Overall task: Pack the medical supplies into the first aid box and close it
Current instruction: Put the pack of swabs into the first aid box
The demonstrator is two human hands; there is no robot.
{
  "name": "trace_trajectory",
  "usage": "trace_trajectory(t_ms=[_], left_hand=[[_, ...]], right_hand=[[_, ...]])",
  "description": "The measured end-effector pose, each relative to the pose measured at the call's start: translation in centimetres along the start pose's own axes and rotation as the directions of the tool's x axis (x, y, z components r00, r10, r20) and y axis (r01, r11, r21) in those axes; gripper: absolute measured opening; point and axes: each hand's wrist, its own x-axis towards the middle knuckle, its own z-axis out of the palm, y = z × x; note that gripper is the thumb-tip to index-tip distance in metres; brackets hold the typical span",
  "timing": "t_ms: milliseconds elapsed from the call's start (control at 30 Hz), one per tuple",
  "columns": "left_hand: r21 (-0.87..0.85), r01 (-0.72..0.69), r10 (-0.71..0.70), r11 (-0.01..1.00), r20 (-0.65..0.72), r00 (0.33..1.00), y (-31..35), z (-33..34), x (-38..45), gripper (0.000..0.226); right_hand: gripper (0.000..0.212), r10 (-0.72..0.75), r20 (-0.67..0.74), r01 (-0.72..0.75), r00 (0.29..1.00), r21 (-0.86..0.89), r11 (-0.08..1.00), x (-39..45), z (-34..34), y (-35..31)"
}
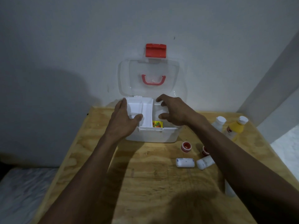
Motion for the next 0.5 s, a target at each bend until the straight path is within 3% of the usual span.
trace_trajectory(t_ms=[300,500], left_hand=[[-0.006,-0.003,0.003,1.000,-0.010,1.000,-0.4,0.3,0.2,0.075],[-0.007,-0.022,0.022,1.000,-0.026,0.999,-0.5,0.4,0.4,0.071]], right_hand=[[0.055,0.172,-0.120,-0.154,0.978,0.148,0.977,-0.4,0.9,-1.5],[0.063,0.298,-0.127,-0.263,0.946,0.235,0.936,0.0,1.7,-2.1]])
